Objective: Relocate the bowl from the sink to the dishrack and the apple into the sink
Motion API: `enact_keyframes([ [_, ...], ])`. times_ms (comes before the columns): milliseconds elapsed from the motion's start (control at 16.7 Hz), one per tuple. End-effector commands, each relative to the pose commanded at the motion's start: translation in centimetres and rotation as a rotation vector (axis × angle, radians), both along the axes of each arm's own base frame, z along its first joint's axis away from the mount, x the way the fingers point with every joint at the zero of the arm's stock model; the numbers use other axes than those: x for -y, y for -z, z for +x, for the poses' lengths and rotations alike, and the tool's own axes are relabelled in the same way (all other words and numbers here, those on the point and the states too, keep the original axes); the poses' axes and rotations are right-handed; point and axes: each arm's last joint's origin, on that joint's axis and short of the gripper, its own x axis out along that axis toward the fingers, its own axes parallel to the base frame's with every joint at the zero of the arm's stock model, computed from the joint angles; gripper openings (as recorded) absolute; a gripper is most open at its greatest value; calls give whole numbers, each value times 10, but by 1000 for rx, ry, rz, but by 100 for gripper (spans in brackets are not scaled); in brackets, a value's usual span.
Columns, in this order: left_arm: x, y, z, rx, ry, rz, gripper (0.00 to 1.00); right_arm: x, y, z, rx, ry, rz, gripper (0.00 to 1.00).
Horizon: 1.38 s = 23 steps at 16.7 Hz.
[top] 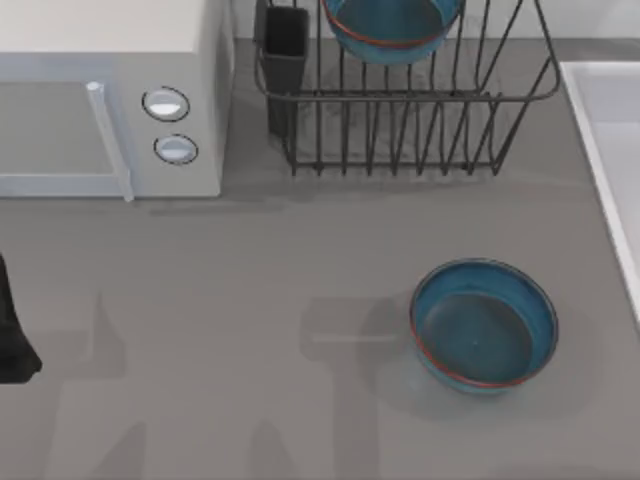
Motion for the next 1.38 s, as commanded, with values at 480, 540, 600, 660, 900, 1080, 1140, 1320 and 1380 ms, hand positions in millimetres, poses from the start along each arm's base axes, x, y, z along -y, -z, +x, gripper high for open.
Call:
enact_keyframes([
  [480, 0, 0, 0, 0, 0, 0, 100, 0, 0, 0, 0, 0, 0, 45],
  [540, 0, 0, 0, 0, 0, 0, 100, 0, 0, 0, 0, 0, 0, 53],
  [600, 0, 0, 0, 0, 0, 0, 100, 0, 0, 0, 0, 0, 0, 60],
  [660, 0, 0, 0, 0, 0, 0, 100, 0, 0, 0, 0, 0, 0, 68],
  [900, 0, 0, 0, 0, 0, 0, 100, 0, 0, 0, 0, 0, 0, 98],
  [1080, 0, 0, 0, 0, 0, 0, 100, 0, 0, 0, 0, 0, 0, 100],
  [1140, 0, 0, 0, 0, 0, 0, 100, 0, 0, 0, 0, 0, 0, 100],
  [1320, 0, 0, 0, 0, 0, 0, 100, 0, 0, 0, 0, 0, 0, 100],
  [1380, 0, 0, 0, 0, 0, 0, 100, 0, 0, 0, 0, 0, 0, 100],
])
